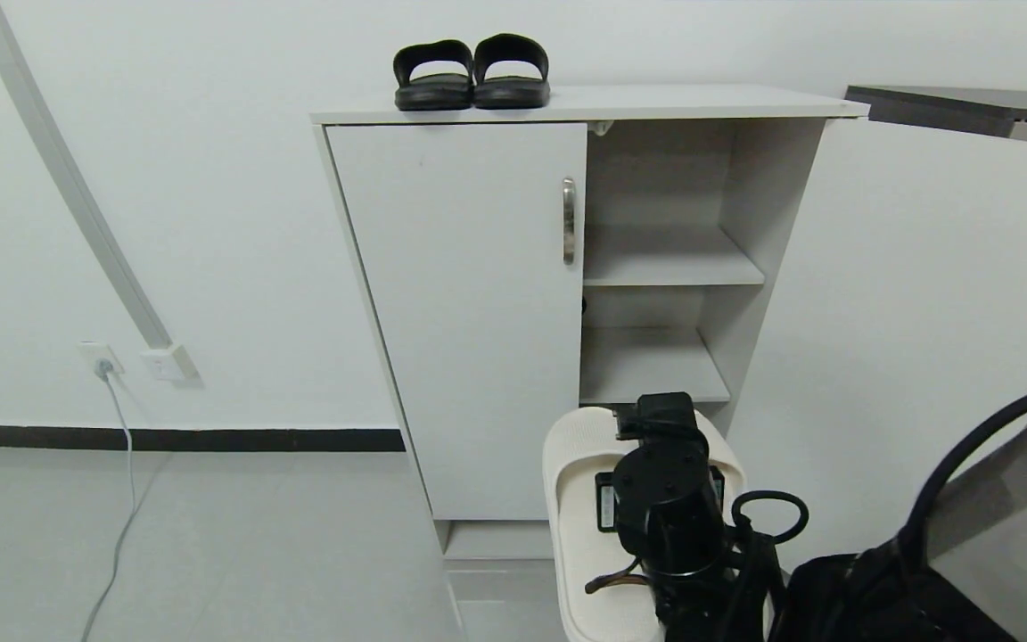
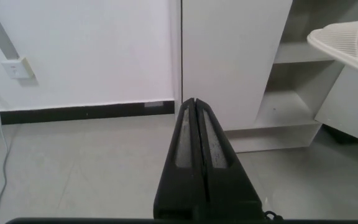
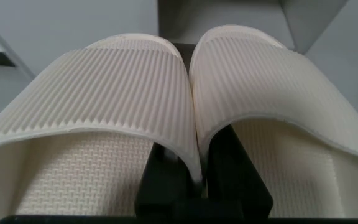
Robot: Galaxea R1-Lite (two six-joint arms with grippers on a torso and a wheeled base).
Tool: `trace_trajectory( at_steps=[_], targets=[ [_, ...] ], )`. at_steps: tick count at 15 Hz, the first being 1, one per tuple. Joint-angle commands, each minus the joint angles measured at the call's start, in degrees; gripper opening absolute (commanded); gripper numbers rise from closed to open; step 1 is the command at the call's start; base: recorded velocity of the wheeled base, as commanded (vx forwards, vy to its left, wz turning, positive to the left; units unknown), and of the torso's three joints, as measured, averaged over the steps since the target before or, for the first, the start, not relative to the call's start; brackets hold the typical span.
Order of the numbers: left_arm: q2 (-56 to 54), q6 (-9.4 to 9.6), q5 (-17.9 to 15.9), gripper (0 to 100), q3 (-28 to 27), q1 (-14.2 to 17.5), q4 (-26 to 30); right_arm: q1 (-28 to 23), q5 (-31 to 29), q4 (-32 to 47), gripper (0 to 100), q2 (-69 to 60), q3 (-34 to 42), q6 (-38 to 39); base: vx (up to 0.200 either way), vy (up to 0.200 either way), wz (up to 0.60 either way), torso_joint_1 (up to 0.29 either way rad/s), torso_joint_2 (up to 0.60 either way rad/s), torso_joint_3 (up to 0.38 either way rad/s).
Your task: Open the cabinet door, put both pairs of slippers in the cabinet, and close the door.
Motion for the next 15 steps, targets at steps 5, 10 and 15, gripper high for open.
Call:
trace_trajectory(
  at_steps=[5, 10, 15],
  targets=[
    [0.2, 0.01, 0.0, 0, 0.0, 0.0, 0.0, -2.4, -1.2, 0.0, 0, 3.8, -1.9, 0.0, 0.000, -0.080, 0.00, 0.001, 0.00, -0.001],
    [0.2, -0.08, 0.0, 0, 0.0, 0.0, 0.0, -3.4, -1.5, -0.1, 0, 5.1, -1.9, 0.0, 0.000, -0.160, 0.00, 0.003, 0.00, 0.002],
    [0.2, 0.01, 0.0, 0, 0.0, 0.0, 0.0, -4.5, -1.6, -0.5, 0, 5.6, -1.9, -0.2, 0.000, 0.000, 0.00, 0.000, 0.00, 0.000]
  ],
)
